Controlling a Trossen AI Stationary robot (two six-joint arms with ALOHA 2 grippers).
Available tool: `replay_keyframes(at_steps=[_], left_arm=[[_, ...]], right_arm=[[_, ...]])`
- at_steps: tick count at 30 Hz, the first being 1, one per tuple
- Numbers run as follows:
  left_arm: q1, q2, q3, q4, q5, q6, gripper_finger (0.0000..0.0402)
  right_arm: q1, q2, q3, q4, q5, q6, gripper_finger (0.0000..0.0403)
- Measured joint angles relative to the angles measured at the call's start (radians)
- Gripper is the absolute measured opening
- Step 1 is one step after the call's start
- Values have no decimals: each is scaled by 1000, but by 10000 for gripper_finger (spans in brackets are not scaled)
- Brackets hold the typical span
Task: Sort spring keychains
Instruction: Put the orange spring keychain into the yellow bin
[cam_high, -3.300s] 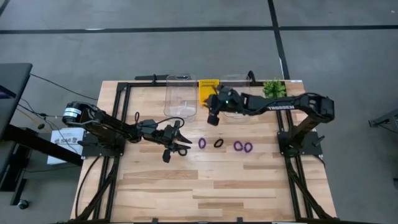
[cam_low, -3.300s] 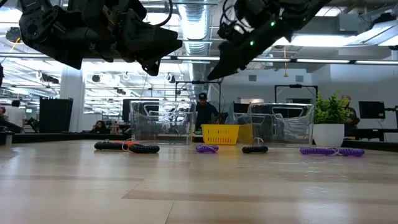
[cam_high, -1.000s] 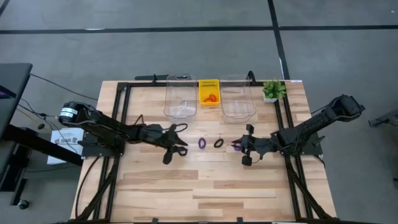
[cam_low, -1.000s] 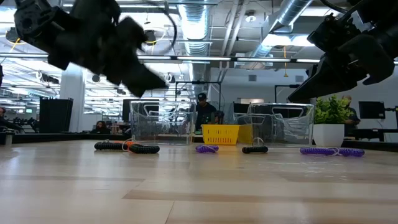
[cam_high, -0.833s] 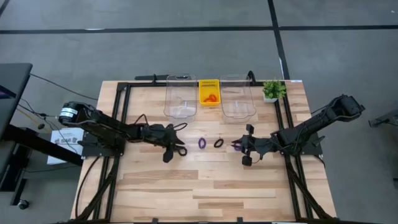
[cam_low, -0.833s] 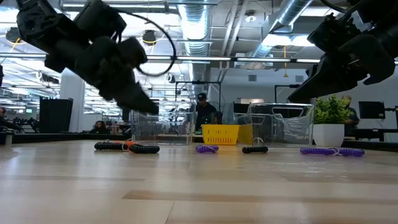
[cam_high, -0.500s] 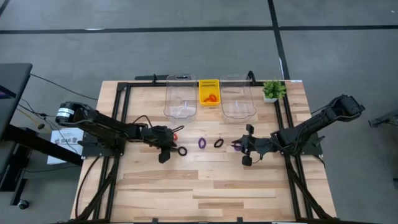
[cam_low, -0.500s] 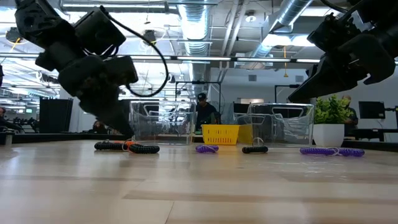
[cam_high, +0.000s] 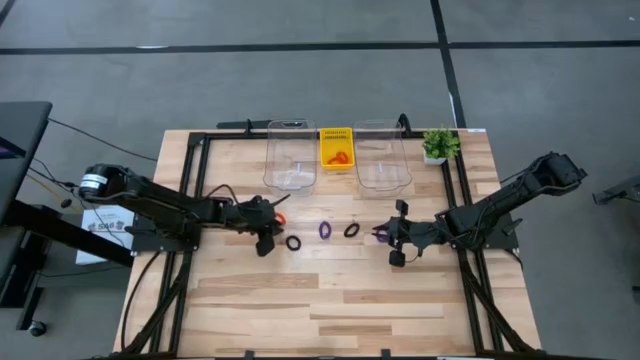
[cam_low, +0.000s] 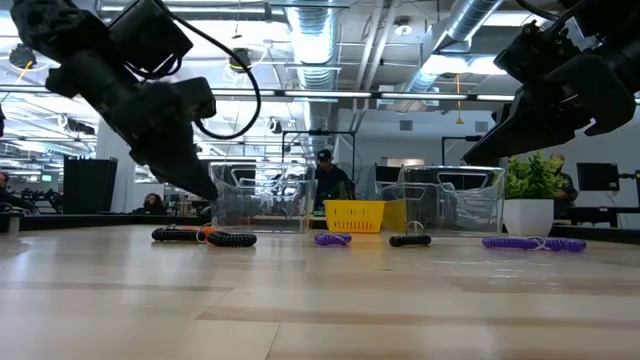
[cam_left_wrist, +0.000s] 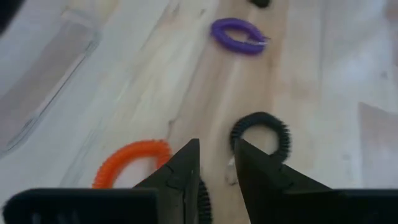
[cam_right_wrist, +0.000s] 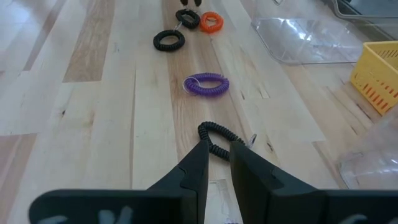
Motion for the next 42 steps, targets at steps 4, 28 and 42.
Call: replay_keyframes(at_steps=[4, 28, 42], left_arm=[[0, 53, 0, 2, -22, -20, 99], [1, 114, 0, 11, -50, 203, 99], [-31, 115, 0, 25, -186, 235, 99]], right_arm=[[0, 0, 0, 0, 0, 0, 59], [0, 0, 0, 0, 0, 0, 59], [0, 0, 0, 0, 1, 0, 59]])
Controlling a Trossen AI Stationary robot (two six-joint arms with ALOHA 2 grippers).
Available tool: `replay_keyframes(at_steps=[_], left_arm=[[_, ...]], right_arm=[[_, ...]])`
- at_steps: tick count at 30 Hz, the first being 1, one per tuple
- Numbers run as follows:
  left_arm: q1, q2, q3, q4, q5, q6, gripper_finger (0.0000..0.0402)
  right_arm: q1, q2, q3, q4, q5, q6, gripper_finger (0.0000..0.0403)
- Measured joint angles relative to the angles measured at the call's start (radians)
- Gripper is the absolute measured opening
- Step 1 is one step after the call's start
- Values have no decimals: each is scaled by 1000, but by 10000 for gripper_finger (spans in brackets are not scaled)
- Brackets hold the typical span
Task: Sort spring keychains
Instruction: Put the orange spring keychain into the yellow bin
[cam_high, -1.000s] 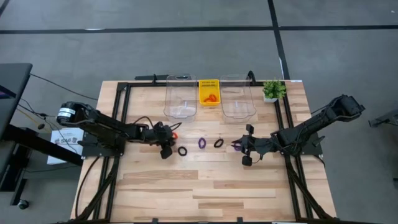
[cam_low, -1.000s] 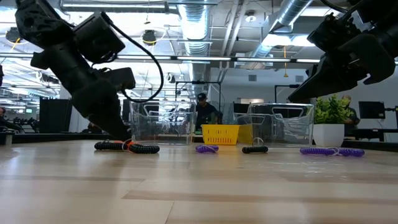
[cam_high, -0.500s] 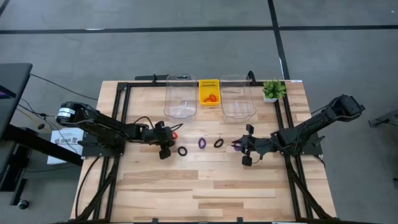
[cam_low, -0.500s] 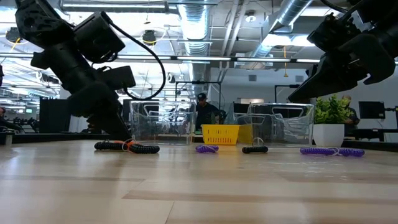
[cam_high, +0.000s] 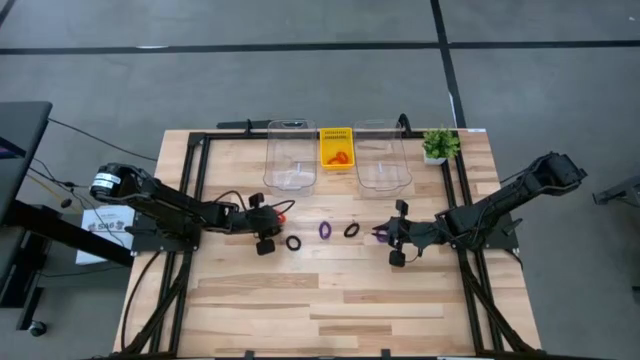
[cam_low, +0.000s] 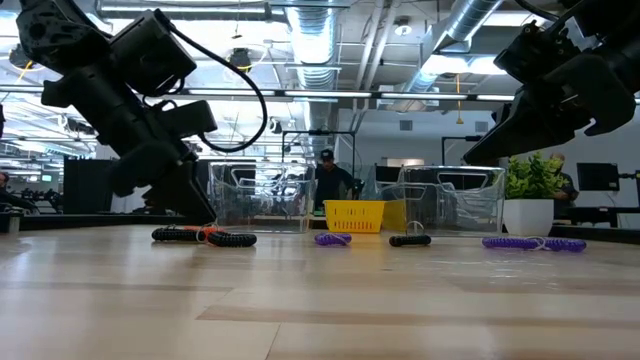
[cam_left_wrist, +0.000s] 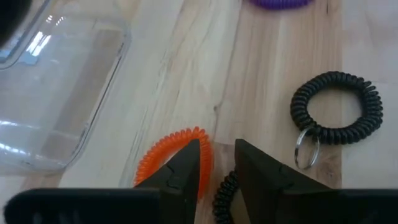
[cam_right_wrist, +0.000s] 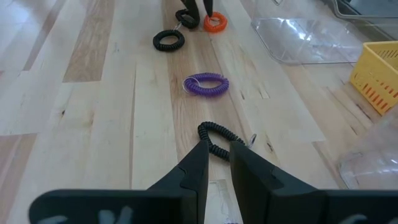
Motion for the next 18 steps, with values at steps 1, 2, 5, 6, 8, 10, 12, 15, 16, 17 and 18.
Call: replay_keyframes(at_steps=[1, 2, 5, 6, 8, 10, 12, 15, 16, 17, 18], left_arm=[[0, 0, 0, 0, 0, -2, 99], [0, 0, 0, 0, 0, -9, 99], [5, 0, 0, 1, -3, -27, 99], [7, 0, 0, 1, -3, -29, 99], [8, 0, 0, 1, -4, -44, 99], [7, 0, 0, 1, -4, -47, 99], [6, 0, 0, 1, -4, -47, 99], [8, 0, 0, 2, -4, -46, 99], [8, 0, 0, 3, -4, -46, 99], [8, 0, 0, 3, -4, -46, 99], [8, 0, 0, 3, -4, -46, 99]], right_arm=[[0, 0, 0, 0, 0, 0, 59], [0, 0, 0, 0, 0, 0, 59], [0, 0, 0, 0, 0, 0, 59], [0, 0, 0, 0, 0, 0, 59], [0, 0, 0, 0, 0, 0, 59], [0, 0, 0, 0, 0, 0, 59], [0, 0, 0, 0, 0, 0, 59], [0, 0, 0, 0, 0, 0, 59], [0, 0, 0, 0, 0, 0, 59], [0, 0, 0, 0, 0, 0, 59], [0, 0, 0, 0, 0, 0, 59]])
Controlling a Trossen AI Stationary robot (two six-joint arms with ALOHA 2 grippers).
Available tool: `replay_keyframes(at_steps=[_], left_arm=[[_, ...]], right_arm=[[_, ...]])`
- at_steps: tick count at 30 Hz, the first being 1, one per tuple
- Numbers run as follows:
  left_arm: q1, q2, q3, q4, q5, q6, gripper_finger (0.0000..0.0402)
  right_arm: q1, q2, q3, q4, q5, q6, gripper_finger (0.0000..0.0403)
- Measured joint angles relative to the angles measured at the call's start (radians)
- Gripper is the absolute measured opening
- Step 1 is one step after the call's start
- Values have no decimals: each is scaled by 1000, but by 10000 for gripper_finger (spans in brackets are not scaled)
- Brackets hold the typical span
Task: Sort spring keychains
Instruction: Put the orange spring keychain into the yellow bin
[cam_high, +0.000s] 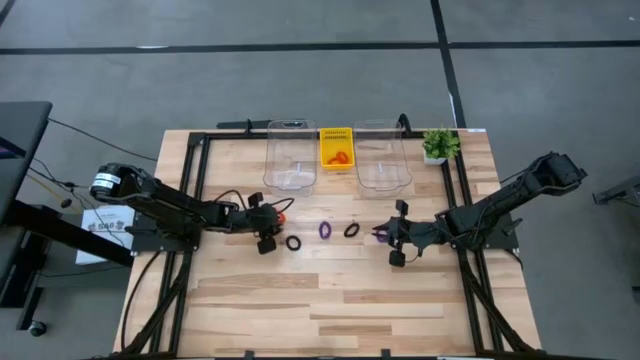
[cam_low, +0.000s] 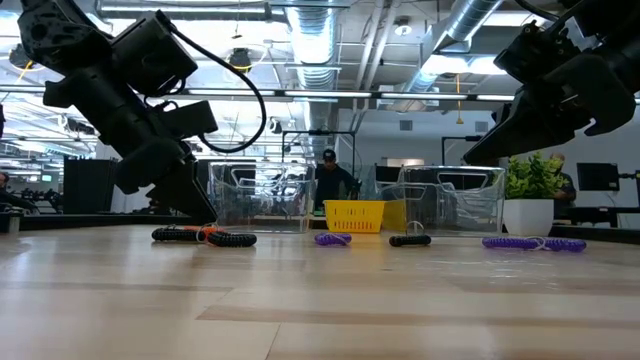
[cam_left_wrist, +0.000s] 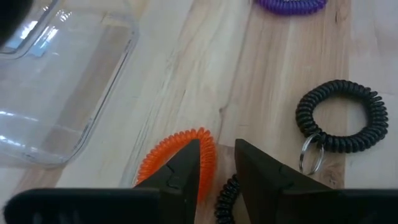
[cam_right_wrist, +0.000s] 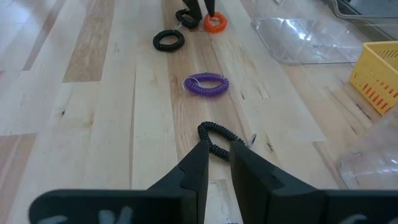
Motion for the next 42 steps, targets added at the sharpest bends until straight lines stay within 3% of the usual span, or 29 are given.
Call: replay_keyframes(at_steps=[14, 28, 42], left_arm=[[0, 0, 0, 0, -8, 0, 100], [31, 0, 0, -4, -1, -80, 167], [31, 92, 5, 19, 12, -110, 143]], right_arm=[[0, 0, 0, 0, 0, 0, 59], [0, 0, 0, 0, 0, 0, 59], [0, 0, 0, 0, 0, 0, 59]])
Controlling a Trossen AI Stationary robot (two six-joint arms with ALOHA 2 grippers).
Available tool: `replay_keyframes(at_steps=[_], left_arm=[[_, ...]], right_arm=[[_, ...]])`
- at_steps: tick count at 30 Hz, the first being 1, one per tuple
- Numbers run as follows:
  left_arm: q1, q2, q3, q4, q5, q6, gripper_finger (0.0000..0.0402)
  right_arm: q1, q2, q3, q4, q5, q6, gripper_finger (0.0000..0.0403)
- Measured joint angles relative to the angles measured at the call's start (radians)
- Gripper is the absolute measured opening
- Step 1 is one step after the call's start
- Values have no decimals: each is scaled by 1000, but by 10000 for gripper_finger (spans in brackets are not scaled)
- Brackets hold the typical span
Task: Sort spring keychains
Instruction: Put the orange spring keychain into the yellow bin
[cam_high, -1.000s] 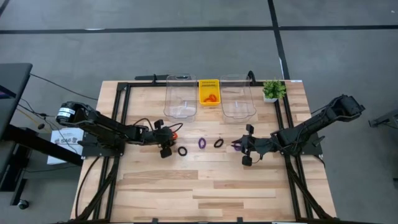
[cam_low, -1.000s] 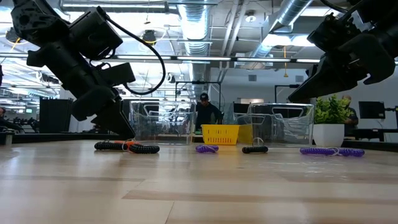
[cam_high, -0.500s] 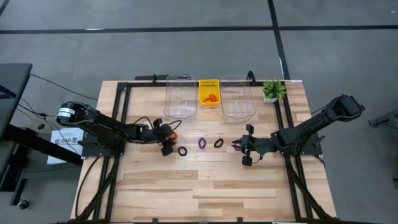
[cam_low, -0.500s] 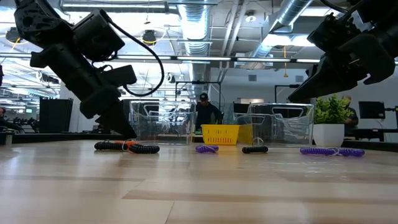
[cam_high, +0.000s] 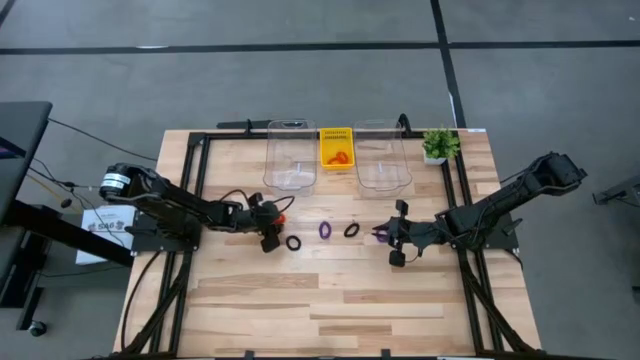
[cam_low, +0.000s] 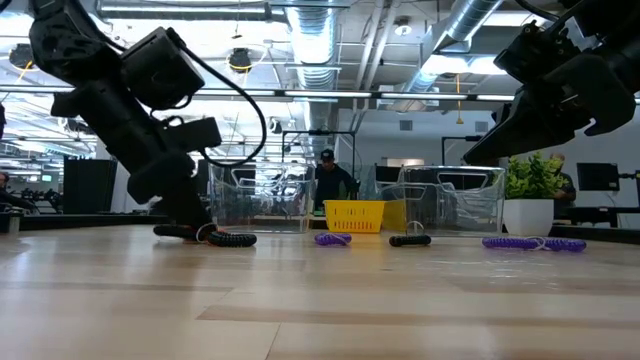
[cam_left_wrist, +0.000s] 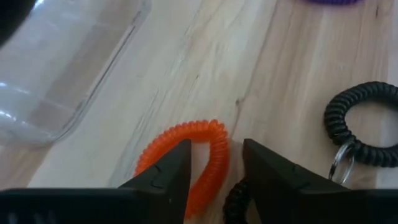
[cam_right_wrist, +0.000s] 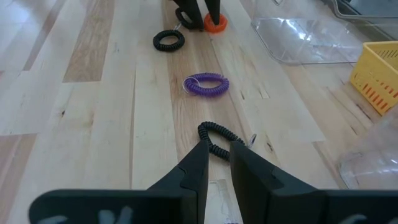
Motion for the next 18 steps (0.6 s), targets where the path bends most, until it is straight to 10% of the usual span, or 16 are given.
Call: replay_keyframes(at_steps=[18], left_arm=[[7, 18, -3, 30, 38, 37, 72]], right_arm=[[0, 0, 0, 0, 0, 0, 59]])
